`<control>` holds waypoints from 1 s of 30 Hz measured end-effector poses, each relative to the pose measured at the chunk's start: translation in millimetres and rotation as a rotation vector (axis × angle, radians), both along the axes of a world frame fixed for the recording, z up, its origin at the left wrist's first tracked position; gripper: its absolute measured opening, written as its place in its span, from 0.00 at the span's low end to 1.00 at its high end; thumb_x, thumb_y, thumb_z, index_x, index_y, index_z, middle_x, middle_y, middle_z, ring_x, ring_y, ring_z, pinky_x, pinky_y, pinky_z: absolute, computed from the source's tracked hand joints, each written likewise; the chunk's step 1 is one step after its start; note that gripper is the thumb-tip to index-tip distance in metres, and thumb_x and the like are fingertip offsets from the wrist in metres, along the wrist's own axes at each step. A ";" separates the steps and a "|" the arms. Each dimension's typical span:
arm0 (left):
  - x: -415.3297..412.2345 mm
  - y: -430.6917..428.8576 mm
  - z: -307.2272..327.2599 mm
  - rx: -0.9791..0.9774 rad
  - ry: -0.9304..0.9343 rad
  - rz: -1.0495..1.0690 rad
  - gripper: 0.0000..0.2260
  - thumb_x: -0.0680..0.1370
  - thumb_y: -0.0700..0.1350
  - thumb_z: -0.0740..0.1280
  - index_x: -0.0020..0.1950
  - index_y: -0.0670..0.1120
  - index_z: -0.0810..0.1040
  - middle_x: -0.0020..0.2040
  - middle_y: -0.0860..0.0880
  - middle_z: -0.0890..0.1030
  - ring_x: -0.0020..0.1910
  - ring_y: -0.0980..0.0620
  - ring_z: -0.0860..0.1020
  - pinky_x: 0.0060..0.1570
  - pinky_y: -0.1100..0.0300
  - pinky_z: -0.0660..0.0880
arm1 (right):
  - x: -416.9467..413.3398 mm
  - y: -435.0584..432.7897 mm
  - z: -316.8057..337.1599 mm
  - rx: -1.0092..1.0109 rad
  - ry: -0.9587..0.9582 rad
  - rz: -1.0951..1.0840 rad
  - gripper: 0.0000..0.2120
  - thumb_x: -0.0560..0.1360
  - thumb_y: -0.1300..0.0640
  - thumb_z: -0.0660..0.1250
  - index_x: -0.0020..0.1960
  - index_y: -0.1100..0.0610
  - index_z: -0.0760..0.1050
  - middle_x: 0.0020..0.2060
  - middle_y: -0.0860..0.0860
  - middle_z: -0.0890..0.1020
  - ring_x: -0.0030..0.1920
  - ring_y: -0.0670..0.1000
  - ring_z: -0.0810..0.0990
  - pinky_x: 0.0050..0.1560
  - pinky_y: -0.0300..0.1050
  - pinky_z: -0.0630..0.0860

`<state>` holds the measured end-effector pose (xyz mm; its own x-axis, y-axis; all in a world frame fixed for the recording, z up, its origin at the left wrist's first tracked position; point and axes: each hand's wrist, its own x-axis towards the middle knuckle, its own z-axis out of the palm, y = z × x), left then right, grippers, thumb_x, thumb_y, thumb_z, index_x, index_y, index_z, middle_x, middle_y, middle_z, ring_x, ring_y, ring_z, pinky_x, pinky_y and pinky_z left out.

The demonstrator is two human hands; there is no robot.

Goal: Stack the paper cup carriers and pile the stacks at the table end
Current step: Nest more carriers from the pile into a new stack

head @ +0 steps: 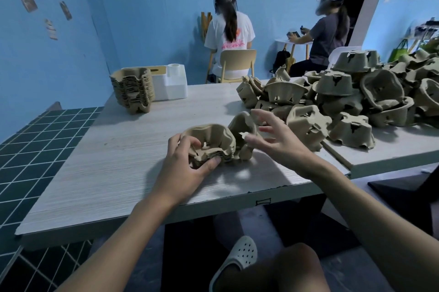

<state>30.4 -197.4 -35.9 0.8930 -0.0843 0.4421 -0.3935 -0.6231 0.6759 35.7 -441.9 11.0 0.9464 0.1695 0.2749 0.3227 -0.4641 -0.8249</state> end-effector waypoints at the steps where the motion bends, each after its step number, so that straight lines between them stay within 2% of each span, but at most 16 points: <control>1: 0.1 -0.3 0.1 0.000 0.002 0.001 0.21 0.71 0.58 0.76 0.57 0.51 0.74 0.61 0.52 0.68 0.51 0.67 0.72 0.47 0.80 0.65 | 0.5 -2.4 -0.6 -0.076 -0.009 0.022 0.33 0.68 0.40 0.74 0.70 0.38 0.64 0.69 0.47 0.66 0.66 0.46 0.70 0.62 0.48 0.73; 3: 0.0 -0.5 0.3 0.000 0.006 0.002 0.21 0.71 0.58 0.75 0.57 0.51 0.74 0.62 0.53 0.68 0.50 0.67 0.72 0.47 0.79 0.65 | 1.0 -2.6 -0.3 -0.127 -0.022 0.056 0.37 0.65 0.42 0.78 0.69 0.36 0.64 0.69 0.46 0.65 0.66 0.46 0.71 0.64 0.52 0.73; 5: -0.3 -0.2 0.3 0.001 0.002 -0.002 0.20 0.71 0.58 0.75 0.57 0.51 0.74 0.62 0.53 0.68 0.50 0.68 0.72 0.48 0.78 0.66 | 2.7 0.3 0.8 -0.154 -0.048 0.058 0.37 0.65 0.47 0.80 0.68 0.37 0.64 0.67 0.45 0.67 0.61 0.44 0.72 0.61 0.51 0.75; 8: -1.3 -0.2 0.6 -0.008 0.002 -0.001 0.20 0.71 0.58 0.75 0.57 0.52 0.73 0.61 0.52 0.69 0.51 0.66 0.73 0.53 0.64 0.72 | 3.4 2.4 5.2 -0.231 -0.094 0.029 0.35 0.66 0.48 0.79 0.66 0.43 0.63 0.60 0.43 0.70 0.54 0.44 0.73 0.57 0.44 0.71; 10: -2.2 -0.8 1.3 -0.016 0.003 0.004 0.22 0.71 0.58 0.75 0.59 0.52 0.73 0.61 0.52 0.69 0.51 0.66 0.72 0.52 0.63 0.69 | 3.9 0.2 6.4 -0.292 -0.085 0.019 0.32 0.67 0.46 0.78 0.63 0.43 0.63 0.54 0.39 0.70 0.55 0.48 0.71 0.59 0.48 0.69; 12: -2.9 -1.1 2.0 -0.025 0.007 0.009 0.24 0.71 0.56 0.76 0.62 0.50 0.71 0.61 0.53 0.68 0.51 0.67 0.71 0.52 0.65 0.67 | 4.9 -2.5 5.9 -0.379 -0.080 -0.001 0.28 0.67 0.43 0.77 0.59 0.42 0.64 0.52 0.40 0.71 0.57 0.51 0.69 0.63 0.56 0.68; 14: -2.8 -1.3 2.0 -0.027 0.009 0.018 0.26 0.71 0.56 0.76 0.64 0.50 0.70 0.61 0.53 0.68 0.50 0.67 0.71 0.52 0.64 0.69 | 6.4 -4.6 3.3 -0.408 -0.069 -0.013 0.27 0.66 0.42 0.77 0.56 0.44 0.65 0.51 0.41 0.72 0.57 0.53 0.70 0.61 0.58 0.69; 15: -2.6 -1.1 1.5 -0.027 0.010 0.022 0.27 0.71 0.56 0.76 0.64 0.49 0.70 0.62 0.53 0.68 0.50 0.66 0.71 0.52 0.65 0.69 | 7.2 -5.5 1.2 -0.377 -0.067 -0.016 0.26 0.66 0.42 0.77 0.55 0.45 0.66 0.50 0.41 0.73 0.55 0.53 0.71 0.59 0.56 0.71; 17: -2.2 -0.9 0.8 -0.030 0.016 0.027 0.27 0.71 0.56 0.76 0.64 0.49 0.69 0.62 0.52 0.68 0.50 0.66 0.70 0.48 0.74 0.66 | 8.5 -6.7 -2.0 -0.243 -0.065 -0.046 0.26 0.65 0.44 0.79 0.52 0.49 0.67 0.48 0.46 0.73 0.49 0.51 0.72 0.50 0.46 0.73; 19: -1.7 -0.8 0.2 -0.034 0.018 0.033 0.27 0.71 0.55 0.76 0.64 0.49 0.68 0.61 0.51 0.69 0.50 0.67 0.70 0.46 0.77 0.64 | 9.7 -7.1 -4.7 -0.169 -0.067 -0.098 0.25 0.64 0.45 0.80 0.48 0.52 0.67 0.48 0.48 0.70 0.44 0.46 0.69 0.42 0.37 0.68; 23: -1.9 -1.8 0.8 -0.040 0.021 0.033 0.27 0.71 0.55 0.77 0.63 0.49 0.68 0.61 0.50 0.69 0.50 0.65 0.71 0.51 0.65 0.69 | 15.2 -5.5 -6.0 -0.194 -0.185 -0.249 0.19 0.67 0.49 0.79 0.42 0.54 0.69 0.50 0.51 0.68 0.45 0.32 0.68 0.45 0.24 0.67; 25: -2.4 -2.5 1.5 -0.043 0.029 0.031 0.28 0.71 0.55 0.76 0.64 0.49 0.68 0.62 0.50 0.69 0.50 0.64 0.71 0.52 0.61 0.71 | 18.0 -4.9 -3.1 -0.196 -0.228 -0.302 0.15 0.69 0.53 0.78 0.41 0.54 0.71 0.49 0.52 0.69 0.44 0.33 0.69 0.45 0.23 0.67; 27: -3.3 -2.7 2.3 -0.041 0.033 0.028 0.28 0.71 0.55 0.76 0.64 0.48 0.68 0.62 0.50 0.68 0.50 0.64 0.71 0.52 0.62 0.70 | 20.2 -3.9 -1.5 -0.207 -0.232 -0.337 0.13 0.69 0.53 0.78 0.41 0.53 0.73 0.48 0.51 0.71 0.41 0.39 0.71 0.43 0.26 0.69; 30: -2.9 -1.7 2.2 -0.039 0.042 0.025 0.29 0.71 0.56 0.76 0.65 0.48 0.67 0.62 0.50 0.68 0.50 0.64 0.71 0.51 0.63 0.70 | 21.2 -0.8 -0.1 -0.159 -0.269 -0.415 0.13 0.68 0.52 0.79 0.43 0.53 0.75 0.47 0.52 0.73 0.41 0.40 0.70 0.43 0.23 0.66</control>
<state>27.5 -199.1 -33.7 0.9126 -0.0449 0.4065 -0.3485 -0.6056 0.7154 56.9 -442.7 10.9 0.8424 -0.1457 0.5188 0.2756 -0.7107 -0.6472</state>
